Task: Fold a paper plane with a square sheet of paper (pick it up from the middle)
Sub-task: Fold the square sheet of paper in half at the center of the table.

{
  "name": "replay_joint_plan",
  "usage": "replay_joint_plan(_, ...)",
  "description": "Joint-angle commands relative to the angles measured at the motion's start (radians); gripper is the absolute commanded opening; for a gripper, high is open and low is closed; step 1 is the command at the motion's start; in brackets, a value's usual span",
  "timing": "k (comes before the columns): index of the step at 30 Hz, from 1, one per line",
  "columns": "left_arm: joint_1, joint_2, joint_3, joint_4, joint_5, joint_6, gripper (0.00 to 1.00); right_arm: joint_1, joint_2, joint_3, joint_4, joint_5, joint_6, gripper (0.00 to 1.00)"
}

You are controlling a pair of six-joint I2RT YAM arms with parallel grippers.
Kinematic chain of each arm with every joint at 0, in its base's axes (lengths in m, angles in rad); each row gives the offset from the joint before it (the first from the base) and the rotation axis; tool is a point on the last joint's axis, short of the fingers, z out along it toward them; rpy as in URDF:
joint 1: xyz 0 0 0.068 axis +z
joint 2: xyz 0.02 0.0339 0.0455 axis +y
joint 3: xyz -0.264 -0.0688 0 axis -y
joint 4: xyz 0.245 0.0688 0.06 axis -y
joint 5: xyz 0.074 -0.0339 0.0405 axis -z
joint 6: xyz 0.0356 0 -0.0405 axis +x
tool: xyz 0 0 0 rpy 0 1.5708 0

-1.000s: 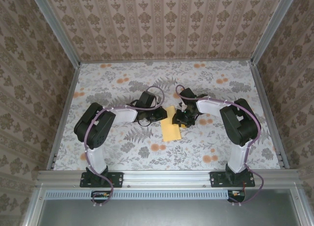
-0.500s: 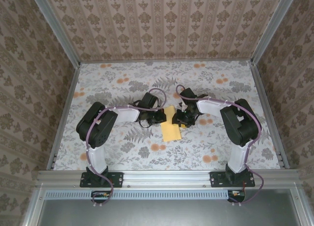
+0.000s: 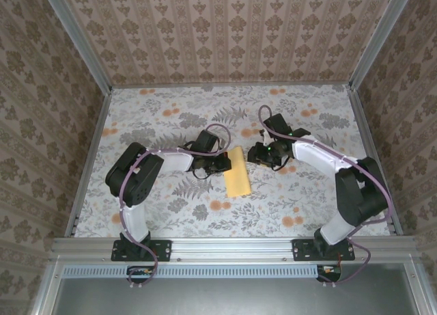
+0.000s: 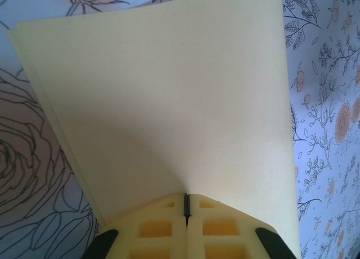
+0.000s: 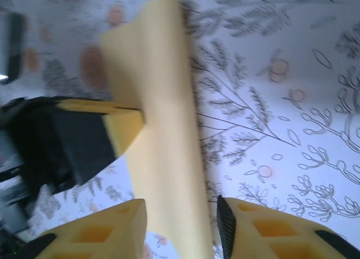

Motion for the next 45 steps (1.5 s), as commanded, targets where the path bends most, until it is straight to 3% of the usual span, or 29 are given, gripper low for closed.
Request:
replay_joint_plan(1,-0.005,0.105,-0.059,-0.141,-0.054,0.005,0.00,0.029,0.015,0.001,0.054,-0.023,0.032,0.24)
replay_joint_plan(3,-0.004,0.105,-0.059,-0.139,-0.053,0.002,0.00,0.049,0.049,0.011,0.087,-0.032,0.059,0.05)
replay_joint_plan(4,-0.002,0.107,-0.056,-0.143,-0.051,0.002,0.00,0.057,0.067,0.015,0.102,-0.042,0.068,0.00)
replay_joint_plan(12,0.009,0.111,-0.054,-0.170,-0.037,-0.015,0.00,0.101,0.211,0.077,0.191,-0.089,0.088,0.00)
replay_joint_plan(26,0.009,0.129,-0.037,-0.226,-0.050,-0.021,0.00,0.073,0.324,0.044,0.186,-0.069,0.013,0.00)
replay_joint_plan(36,0.008,0.154,-0.052,-0.250,-0.058,-0.036,0.00,-0.040,0.301,-0.070,0.237,-0.141,-0.076,0.00)
replay_joint_plan(45,0.010,0.160,-0.057,-0.244,-0.059,-0.036,0.00,-0.085,0.156,-0.102,0.267,-0.118,-0.062,0.00)
